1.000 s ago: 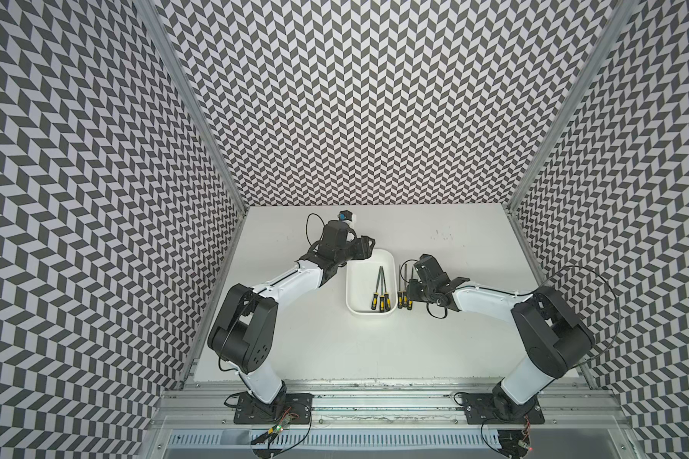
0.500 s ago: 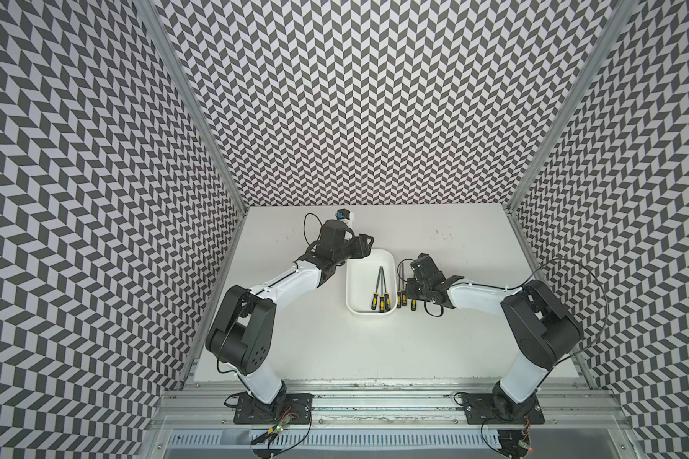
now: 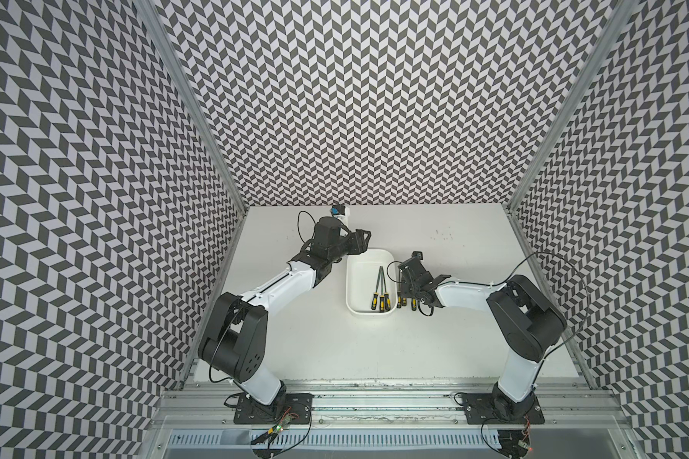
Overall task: Put the file tool into the storage box
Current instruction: Pick up the file tool from the center of the board.
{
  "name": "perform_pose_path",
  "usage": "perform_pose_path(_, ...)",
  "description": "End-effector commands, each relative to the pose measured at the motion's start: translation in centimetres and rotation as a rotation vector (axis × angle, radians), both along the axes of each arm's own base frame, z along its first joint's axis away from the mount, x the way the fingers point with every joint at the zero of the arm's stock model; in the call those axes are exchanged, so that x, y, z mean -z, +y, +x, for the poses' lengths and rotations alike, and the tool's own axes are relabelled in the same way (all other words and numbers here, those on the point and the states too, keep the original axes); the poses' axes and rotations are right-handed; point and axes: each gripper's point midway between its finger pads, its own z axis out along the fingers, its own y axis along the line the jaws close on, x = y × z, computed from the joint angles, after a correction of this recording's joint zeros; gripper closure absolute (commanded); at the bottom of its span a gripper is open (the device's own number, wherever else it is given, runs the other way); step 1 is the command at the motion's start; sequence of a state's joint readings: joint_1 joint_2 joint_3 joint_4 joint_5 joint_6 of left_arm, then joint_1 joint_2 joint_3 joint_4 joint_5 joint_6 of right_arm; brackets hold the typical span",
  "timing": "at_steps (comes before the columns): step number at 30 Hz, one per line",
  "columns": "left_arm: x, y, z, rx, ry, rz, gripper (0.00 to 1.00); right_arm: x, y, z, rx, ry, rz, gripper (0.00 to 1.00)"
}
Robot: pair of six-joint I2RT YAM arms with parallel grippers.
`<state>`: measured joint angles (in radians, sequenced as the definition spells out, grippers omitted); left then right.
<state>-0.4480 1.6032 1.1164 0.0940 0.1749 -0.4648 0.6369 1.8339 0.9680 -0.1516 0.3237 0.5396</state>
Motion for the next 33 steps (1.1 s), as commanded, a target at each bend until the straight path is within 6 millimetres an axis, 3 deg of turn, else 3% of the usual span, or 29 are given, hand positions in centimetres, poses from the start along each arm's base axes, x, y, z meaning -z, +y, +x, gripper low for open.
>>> perform_pose_path(1, -2.0, 0.8, 0.0, -0.020, -0.051, -0.018, 0.36, 5.0, -2.3, -3.9, -0.007, 0.184, -0.123, 0.93)
perform_pose_path(3, -1.9, 1.2, 0.0, -0.029, -0.053, -0.020, 0.36, 4.8, -2.3, -3.8, -0.011, 0.181, -0.122, 1.00)
perform_pose_path(6, -1.8, 1.6, -0.1, -0.038, -0.052, -0.025, 0.36, 4.0, -2.3, -3.5, -0.010, 0.161, -0.121, 1.00)
perform_pose_path(9, -1.6, 1.7, -0.1, -0.036, -0.047, -0.029, 0.36, 1.9, -1.7, -2.7, -0.016, 0.114, -0.092, 1.00)
perform_pose_path(17, -0.1, 0.0, -0.6, 0.053, 0.004, -0.092, 0.36, -8.5, 1.7, -0.4, -0.103, -0.071, 0.161, 1.00)
perform_pose_path(23, 0.2, -1.8, -1.2, 0.153, 0.027, -0.165, 0.36, -16.6, 4.4, -0.7, -0.230, -0.236, 0.396, 1.00)
perform_pose_path(28, 0.9, -4.0, -1.9, 0.269, 0.066, -0.277, 0.37, -20.6, 6.1, -2.3, -0.347, -0.314, 0.536, 1.00)
perform_pose_path(33, 1.6, -5.0, -2.3, 0.327, 0.081, -0.341, 0.37, -21.9, 7.1, -3.5, -0.431, -0.333, 0.613, 1.00)
